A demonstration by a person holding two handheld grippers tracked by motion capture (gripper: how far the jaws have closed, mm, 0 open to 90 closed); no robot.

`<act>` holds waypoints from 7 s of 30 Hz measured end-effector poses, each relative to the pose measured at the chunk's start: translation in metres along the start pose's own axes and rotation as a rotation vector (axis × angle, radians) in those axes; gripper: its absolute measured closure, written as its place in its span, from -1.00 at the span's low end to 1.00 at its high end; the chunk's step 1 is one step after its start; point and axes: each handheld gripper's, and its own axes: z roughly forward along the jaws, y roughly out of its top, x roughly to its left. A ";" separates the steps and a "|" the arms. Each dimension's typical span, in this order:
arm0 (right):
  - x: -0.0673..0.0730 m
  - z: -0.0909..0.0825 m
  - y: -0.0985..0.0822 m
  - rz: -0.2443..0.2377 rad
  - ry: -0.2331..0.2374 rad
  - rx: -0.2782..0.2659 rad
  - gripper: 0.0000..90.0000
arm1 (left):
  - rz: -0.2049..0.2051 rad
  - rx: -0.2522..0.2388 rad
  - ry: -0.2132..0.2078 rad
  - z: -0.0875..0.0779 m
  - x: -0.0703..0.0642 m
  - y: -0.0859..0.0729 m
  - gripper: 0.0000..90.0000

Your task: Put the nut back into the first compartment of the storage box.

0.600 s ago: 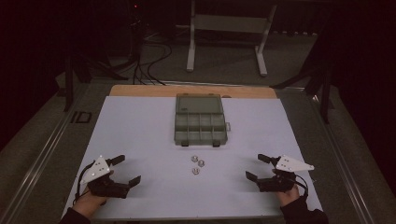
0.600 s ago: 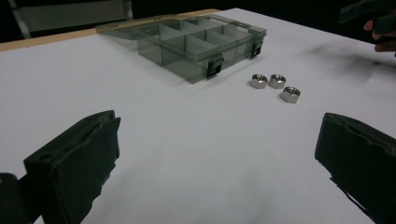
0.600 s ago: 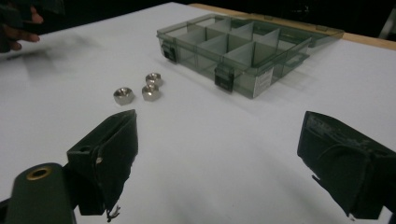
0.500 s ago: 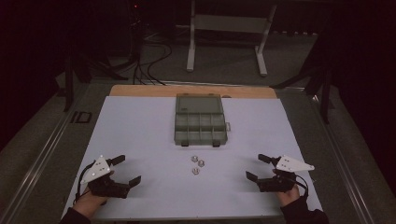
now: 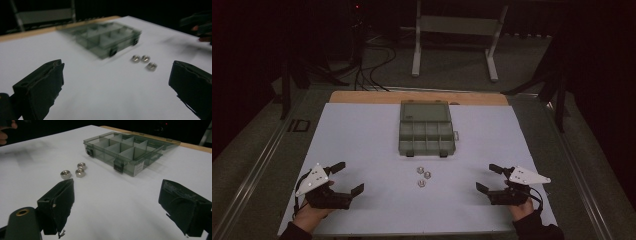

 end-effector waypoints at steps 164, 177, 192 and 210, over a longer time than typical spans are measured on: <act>0.005 0.004 0.004 -0.002 0.060 -0.018 -0.68 | -0.012 0.500 0.145 0.263 0.065 0.095 0.55; 0.004 0.005 0.004 0.004 0.063 -0.018 -0.68 | -0.052 0.622 0.147 0.277 0.068 0.078 0.52; 0.004 0.004 0.004 0.007 0.056 -0.020 -0.68 | -0.060 0.537 0.102 0.250 0.053 0.110 -0.18; 0.005 0.004 0.004 0.005 0.059 -0.017 -0.69 | 0.032 0.521 -0.132 0.203 0.003 0.111 -0.64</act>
